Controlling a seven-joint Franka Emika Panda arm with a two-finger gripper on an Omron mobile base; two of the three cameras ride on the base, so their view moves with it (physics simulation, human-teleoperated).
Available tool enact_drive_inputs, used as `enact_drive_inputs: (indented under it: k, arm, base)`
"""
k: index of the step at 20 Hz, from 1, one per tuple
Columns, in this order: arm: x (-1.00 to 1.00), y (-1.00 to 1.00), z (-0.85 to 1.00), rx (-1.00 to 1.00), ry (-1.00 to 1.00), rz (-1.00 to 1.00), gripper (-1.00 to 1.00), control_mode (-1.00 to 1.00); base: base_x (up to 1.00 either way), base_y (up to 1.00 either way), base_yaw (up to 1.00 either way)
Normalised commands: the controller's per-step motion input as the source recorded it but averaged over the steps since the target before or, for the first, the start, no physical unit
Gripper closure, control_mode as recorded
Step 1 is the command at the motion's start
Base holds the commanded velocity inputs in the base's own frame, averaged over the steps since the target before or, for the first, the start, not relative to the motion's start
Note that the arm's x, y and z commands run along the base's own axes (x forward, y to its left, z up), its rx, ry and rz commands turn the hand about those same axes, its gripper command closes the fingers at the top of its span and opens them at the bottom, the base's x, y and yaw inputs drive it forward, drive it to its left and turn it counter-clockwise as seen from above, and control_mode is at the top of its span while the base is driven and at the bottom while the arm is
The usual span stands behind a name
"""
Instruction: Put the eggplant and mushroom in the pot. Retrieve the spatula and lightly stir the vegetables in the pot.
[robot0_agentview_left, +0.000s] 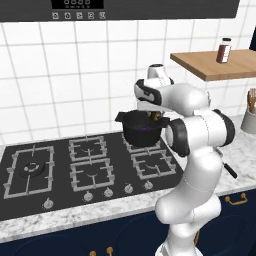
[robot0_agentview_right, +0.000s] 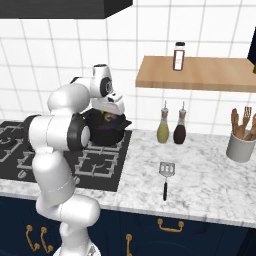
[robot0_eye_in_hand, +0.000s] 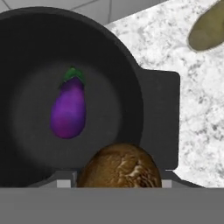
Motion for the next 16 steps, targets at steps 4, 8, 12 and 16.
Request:
enact_drive_inputs:
  k: [4, 8, 12, 16]
  arm:
    - [0.31, 0.02, -0.71, -0.03, 0.03, 0.02, 1.00, -1.00]
    - [0.05, 0.15, -0.27, 0.00, 0.00, 0.03, 1.00, -1.00]
    - [0.04, 0.26, -0.46, 0.00, 0.00, 0.04, 1.00, -1.00]
    - [0.03, 0.11, -0.29, 0.00, -0.03, 0.01, 1.00, -1.00]
  base:
    - [0.00, 0.00, 0.00]
    - [0.00, 0.00, 0.00]
    - [0.00, 0.00, 0.00]
    - [0.00, 0.00, 0.00]
